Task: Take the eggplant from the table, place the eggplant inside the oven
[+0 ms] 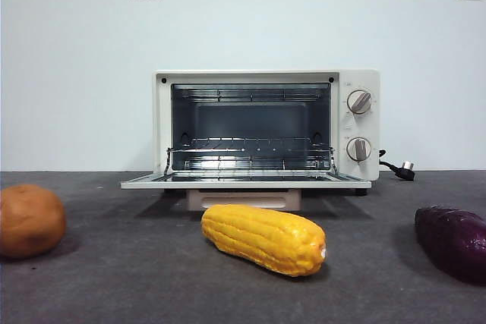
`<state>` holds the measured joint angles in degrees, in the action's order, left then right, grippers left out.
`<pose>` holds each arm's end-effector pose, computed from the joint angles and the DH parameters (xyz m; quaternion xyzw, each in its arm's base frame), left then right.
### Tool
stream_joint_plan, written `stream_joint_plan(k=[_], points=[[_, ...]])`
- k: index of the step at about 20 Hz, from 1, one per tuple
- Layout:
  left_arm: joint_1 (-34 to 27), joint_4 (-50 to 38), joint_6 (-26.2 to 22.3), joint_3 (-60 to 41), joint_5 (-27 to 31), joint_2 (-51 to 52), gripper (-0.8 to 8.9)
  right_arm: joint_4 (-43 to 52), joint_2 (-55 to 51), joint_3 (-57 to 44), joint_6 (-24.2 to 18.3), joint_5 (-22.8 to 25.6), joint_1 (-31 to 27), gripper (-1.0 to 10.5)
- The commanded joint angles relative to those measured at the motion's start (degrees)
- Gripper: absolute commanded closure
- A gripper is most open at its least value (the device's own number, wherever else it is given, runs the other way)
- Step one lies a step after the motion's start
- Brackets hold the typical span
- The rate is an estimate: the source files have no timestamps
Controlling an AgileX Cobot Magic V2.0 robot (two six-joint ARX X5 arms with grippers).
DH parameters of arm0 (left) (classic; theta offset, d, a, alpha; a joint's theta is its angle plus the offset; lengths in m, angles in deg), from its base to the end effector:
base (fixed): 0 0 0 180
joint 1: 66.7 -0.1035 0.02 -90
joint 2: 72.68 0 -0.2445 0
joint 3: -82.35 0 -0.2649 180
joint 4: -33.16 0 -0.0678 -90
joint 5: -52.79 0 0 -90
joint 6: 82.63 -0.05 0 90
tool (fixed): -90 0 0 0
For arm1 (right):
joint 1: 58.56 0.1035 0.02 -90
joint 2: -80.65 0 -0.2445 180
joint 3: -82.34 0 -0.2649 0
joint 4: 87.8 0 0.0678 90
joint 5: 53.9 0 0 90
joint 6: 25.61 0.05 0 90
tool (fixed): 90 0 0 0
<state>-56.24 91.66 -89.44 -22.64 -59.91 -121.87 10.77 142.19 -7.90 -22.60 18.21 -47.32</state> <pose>0.1878 -0.0543 0.3424 0.0247 0.2630 -0.2900 0.9199 0.1991 0.0552 0.3513 0.0487 0.4528 0.2130 0.8644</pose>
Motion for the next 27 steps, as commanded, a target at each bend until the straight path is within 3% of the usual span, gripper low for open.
stream_joint_plan(k=[1,5,14,22,25,27], points=[[-0.13,-0.63,0.26,-1.25,-0.2,1.92,8.19,-0.79,1.16,-0.61,-0.07,0.55,1.18,3.8],[0.02,-0.52,0.66,-1.22,-0.24,3.06,8.19,1.03,3.17,-7.37,2.19,0.61,3.82,3.8],[0.72,-0.33,0.66,-1.22,-1.42,3.06,8.19,18.82,3.85,-32.15,14.88,5.73,10.97,3.8],[2.75,0.17,0.63,-1.22,-1.7,3.06,8.19,26.05,7.98,-36.54,22.58,14.21,18.16,3.8],[3.26,0.44,0.63,-1.22,-1.7,3.08,8.19,27.87,12.63,-36.54,22.95,15.63,19.34,3.9],[3.52,0.44,0.63,-1.22,-1.7,3.08,8.19,29.83,14.97,-36.54,24.06,16.59,19.74,4.9]])
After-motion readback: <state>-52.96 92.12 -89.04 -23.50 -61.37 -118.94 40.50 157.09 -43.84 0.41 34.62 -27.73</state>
